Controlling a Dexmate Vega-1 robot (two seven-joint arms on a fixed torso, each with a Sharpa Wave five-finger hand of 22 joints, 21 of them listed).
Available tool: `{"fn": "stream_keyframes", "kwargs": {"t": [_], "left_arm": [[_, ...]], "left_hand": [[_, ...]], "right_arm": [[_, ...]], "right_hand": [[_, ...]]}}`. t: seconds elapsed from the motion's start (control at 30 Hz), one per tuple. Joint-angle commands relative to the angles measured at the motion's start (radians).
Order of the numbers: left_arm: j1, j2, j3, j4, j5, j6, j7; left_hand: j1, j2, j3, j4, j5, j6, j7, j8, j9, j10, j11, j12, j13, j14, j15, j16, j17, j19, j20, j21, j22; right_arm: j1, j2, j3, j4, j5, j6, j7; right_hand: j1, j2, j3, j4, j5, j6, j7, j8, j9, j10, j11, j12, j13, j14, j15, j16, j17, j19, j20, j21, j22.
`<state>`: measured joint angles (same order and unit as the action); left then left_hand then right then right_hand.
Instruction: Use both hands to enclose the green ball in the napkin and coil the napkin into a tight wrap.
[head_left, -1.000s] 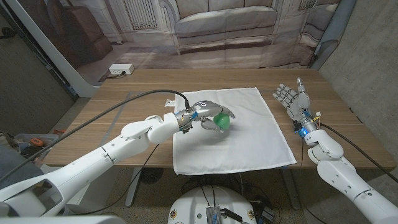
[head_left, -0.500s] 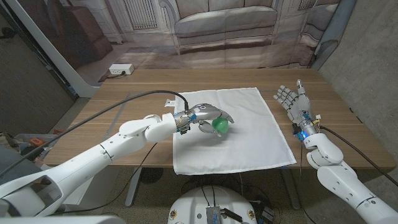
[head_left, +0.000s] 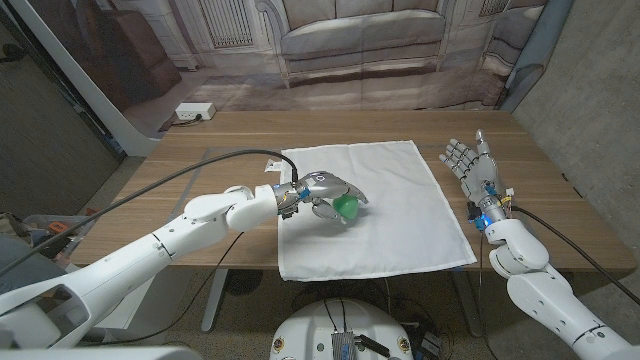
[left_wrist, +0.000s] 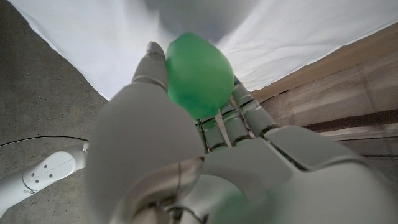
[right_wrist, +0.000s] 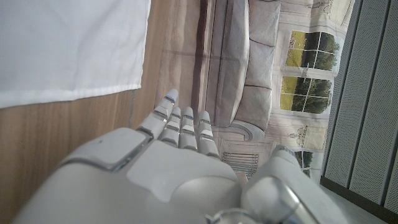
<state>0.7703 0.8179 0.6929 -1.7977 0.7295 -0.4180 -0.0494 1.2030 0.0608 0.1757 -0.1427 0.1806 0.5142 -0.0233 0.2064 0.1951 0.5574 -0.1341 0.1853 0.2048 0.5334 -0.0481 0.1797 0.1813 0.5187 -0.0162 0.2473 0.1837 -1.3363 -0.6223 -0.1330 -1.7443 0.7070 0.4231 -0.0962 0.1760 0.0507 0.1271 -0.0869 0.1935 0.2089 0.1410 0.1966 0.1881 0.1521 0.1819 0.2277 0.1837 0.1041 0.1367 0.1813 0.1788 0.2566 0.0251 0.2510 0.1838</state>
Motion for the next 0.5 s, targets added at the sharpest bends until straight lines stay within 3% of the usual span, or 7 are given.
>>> {"fn": "stream_keyframes", "kwargs": {"t": [0.03, 0.3, 0.5], "left_arm": [[-0.027, -0.027, 0.028, 0.066, 0.017, -0.057, 0.031], [-0.049, -0.070, 0.060, 0.139, 0.010, -0.085, 0.051], [-0.049, -0.073, 0.072, 0.137, 0.067, -0.075, 0.092]], "left_hand": [[0.011, 0.020, 0.010, 0.016, 0.000, -0.001, -0.004, 0.001, 0.003, 0.003, -0.003, 0.006, 0.000, -0.003, -0.076, 0.002, 0.002, -0.001, -0.002, 0.000, 0.002], [0.006, 0.021, 0.009, 0.019, 0.002, 0.004, -0.004, 0.004, 0.003, 0.008, -0.002, 0.009, 0.000, 0.004, -0.077, 0.007, 0.002, 0.003, -0.003, 0.001, 0.003], [-0.020, 0.017, 0.000, 0.031, 0.002, 0.012, -0.009, 0.007, 0.003, 0.007, -0.003, 0.009, 0.000, -0.003, -0.073, 0.006, 0.003, 0.001, -0.003, -0.001, 0.004]], "right_arm": [[-0.045, 0.008, 0.004, -0.046, -0.034, 0.005, -0.051], [-0.078, 0.009, 0.016, -0.066, -0.046, 0.010, -0.067], [-0.086, 0.007, 0.018, -0.074, -0.052, 0.005, -0.069]], "right_hand": [[0.007, 0.000, 0.003, -0.005, -0.004, 0.009, 0.015, 0.002, 0.003, 0.008, 0.004, -0.004, 0.004, 0.005, 0.007, 0.004, 0.005, 0.007, 0.002, -0.003, 0.002], [0.007, 0.000, 0.003, -0.005, -0.004, 0.010, 0.015, 0.002, 0.004, 0.009, 0.005, -0.005, 0.004, 0.006, 0.006, 0.004, 0.005, 0.007, 0.001, -0.004, 0.002], [0.007, 0.000, 0.002, -0.005, -0.005, 0.010, 0.015, 0.002, 0.004, 0.010, 0.004, -0.005, 0.004, 0.007, 0.005, 0.004, 0.005, 0.008, 0.002, -0.005, 0.002]]}}
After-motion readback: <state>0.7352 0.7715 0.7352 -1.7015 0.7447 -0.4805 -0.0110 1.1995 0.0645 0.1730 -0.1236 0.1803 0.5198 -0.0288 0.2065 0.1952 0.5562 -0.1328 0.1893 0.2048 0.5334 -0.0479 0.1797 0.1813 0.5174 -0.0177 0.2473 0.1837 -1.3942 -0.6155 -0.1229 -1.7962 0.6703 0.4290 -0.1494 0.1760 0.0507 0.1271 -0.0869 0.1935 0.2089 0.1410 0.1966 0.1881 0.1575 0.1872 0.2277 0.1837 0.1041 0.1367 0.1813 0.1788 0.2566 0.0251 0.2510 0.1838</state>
